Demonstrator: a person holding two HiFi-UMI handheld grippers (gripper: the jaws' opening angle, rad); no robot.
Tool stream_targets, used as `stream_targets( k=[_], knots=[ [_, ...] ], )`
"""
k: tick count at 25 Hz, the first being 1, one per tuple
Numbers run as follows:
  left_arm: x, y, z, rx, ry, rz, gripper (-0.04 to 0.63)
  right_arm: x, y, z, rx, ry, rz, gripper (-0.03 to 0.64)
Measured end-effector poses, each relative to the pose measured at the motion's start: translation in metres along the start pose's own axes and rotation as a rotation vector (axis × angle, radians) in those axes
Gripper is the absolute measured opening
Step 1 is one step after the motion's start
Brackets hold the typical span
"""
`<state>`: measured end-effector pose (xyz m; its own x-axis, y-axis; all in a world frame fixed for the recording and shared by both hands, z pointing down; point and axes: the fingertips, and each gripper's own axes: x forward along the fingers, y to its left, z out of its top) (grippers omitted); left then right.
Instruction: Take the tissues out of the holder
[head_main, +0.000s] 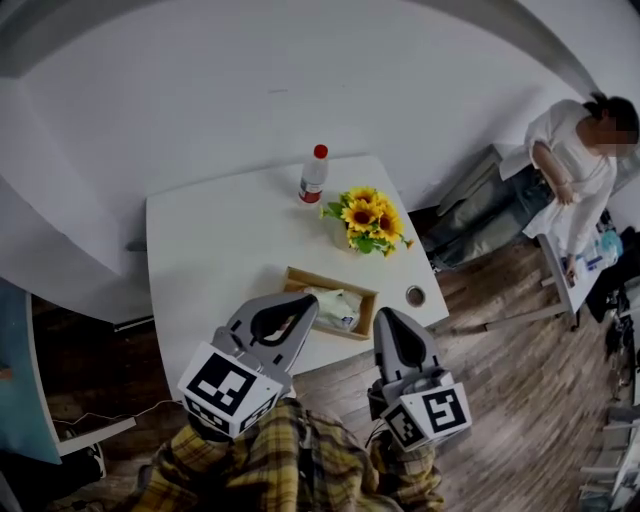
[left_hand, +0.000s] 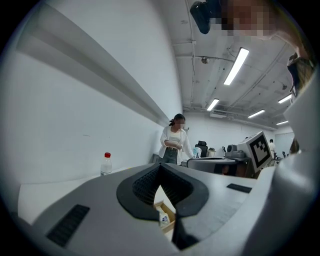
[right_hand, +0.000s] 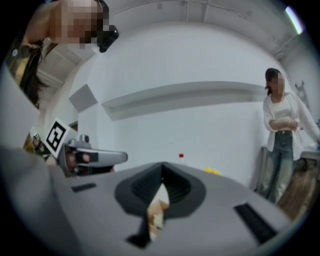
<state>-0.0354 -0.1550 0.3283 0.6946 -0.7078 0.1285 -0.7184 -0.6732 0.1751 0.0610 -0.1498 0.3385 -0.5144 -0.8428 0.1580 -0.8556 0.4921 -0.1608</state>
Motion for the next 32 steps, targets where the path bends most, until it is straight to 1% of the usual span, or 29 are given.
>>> stream_targets(
  k=[3, 6, 8, 14, 23, 28, 32],
  knots=[
    [0.004, 0.010, 0.002, -0.013, 0.004, 0.003, 0.018, 0.009, -0.007, 0.002, 0.008, -0.007, -0.016, 0.011],
    [0.008, 0.015, 0.000, 0.002, 0.011, -0.001, 0.017, 0.015, -0.012, -0.002, 0.022, -0.002, -0.024, 0.011],
    [0.011, 0.016, 0.000, -0.001, 0.019, -0.002, 0.017, 0.018, -0.014, -0.004, 0.030, 0.002, -0.024, 0.011],
    [0.024, 0.018, 0.009, -0.016, 0.018, 0.007, 0.017, 0.032, -0.019, -0.004, 0.043, 0.026, 0.004, 0.011],
    [0.045, 0.026, 0.012, -0.072, -0.005, 0.054, 0.018, 0.046, -0.039, -0.005, 0.045, 0.077, 0.040, 0.011],
    [0.055, 0.031, 0.013, -0.033, -0.014, 0.060, 0.020, 0.053, -0.048, 0.001, 0.038, 0.070, 0.061, 0.011],
    [0.062, 0.034, 0.018, -0.042, -0.019, 0.062, 0.038, 0.061, -0.051, 0.007, 0.032, 0.060, 0.076, 0.011]
  ],
)
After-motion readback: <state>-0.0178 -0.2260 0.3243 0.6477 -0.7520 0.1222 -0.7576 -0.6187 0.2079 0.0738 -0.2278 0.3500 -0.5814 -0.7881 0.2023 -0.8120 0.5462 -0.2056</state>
